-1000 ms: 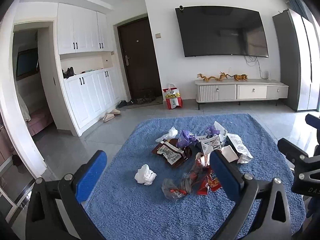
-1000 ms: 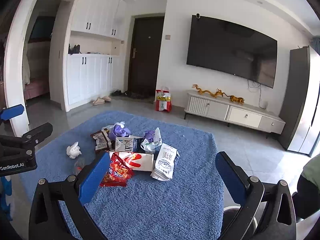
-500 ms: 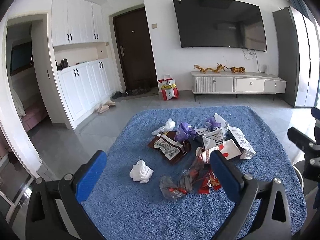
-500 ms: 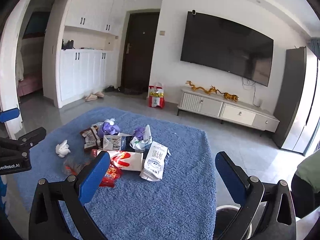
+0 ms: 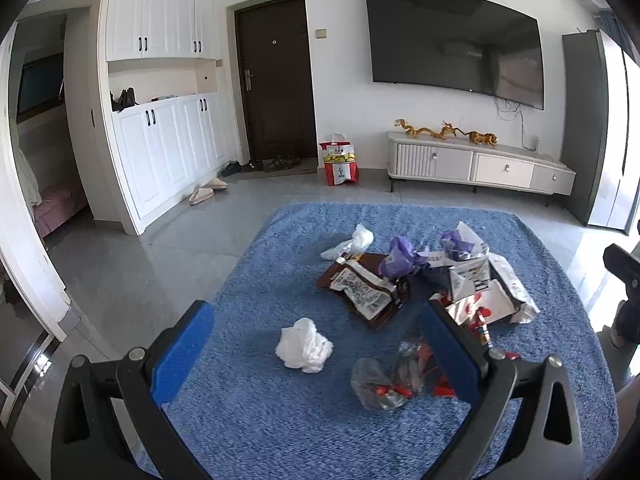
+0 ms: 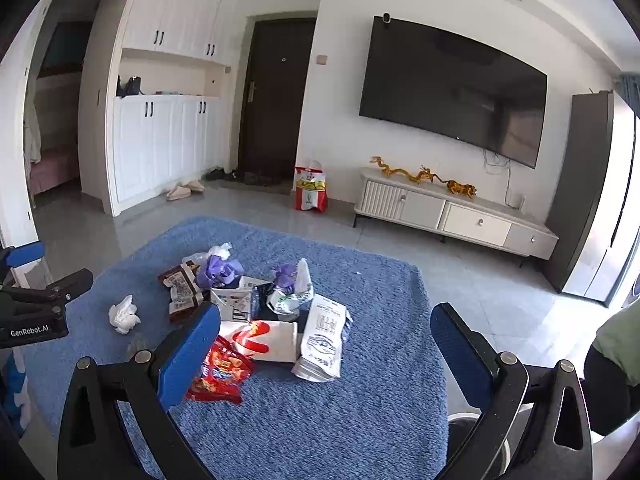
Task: Collect trash
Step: 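Move both grippers toward the trash pile on the blue rug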
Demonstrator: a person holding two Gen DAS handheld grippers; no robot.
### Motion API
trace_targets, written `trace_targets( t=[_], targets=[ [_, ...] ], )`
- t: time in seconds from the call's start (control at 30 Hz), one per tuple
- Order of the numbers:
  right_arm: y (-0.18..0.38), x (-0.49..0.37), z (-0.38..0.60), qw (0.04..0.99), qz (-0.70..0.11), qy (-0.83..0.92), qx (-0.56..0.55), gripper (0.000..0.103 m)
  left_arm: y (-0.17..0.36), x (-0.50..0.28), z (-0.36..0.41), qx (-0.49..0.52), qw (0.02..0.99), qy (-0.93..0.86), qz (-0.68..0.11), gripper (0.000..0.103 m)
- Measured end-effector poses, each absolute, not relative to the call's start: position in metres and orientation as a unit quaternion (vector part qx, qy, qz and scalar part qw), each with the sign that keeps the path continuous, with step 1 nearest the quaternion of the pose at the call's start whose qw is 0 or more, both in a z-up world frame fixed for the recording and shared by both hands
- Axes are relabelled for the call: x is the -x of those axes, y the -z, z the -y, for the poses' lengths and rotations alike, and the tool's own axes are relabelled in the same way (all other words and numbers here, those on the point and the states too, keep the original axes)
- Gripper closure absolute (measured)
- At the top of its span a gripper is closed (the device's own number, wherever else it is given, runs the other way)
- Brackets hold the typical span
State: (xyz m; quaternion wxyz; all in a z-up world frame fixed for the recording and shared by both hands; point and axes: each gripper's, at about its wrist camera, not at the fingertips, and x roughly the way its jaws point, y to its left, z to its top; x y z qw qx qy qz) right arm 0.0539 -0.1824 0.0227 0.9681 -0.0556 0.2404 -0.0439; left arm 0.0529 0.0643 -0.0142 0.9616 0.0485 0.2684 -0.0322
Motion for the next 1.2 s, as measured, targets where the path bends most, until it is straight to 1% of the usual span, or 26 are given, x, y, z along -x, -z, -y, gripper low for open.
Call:
trace_targets(
  t=[0.3, 0.67, 1.0, 1.2],
  targets=[
    [-0.014, -0.060, 0.163, 0.963, -0.260, 0.026, 0.065, 0.000, 0.019, -0.044, -0.081, -0.066, 0.960, 0.021, -0.273, 0.000],
    [-0.011, -0.052, 0.163, 0.961, -0.269, 0.020, 0.062, 0.000, 0.022, -0.034, -0.087, -0.060, 0.955, 0.017, -0.290, 0.000],
    [0.003, -0.065, 0.160, 0.955, -0.289, 0.010, 0.063, 0.000, 0.044, -0.050, -0.087, -0.048, 0.936, 0.023, -0.348, 0.000],
    [0.017, -0.077, 0.160, 0.950, -0.307, 0.006, 0.064, 0.000, 0.055, -0.059, -0.084, -0.049, 0.930, 0.027, -0.365, 0.000]
  ],
)
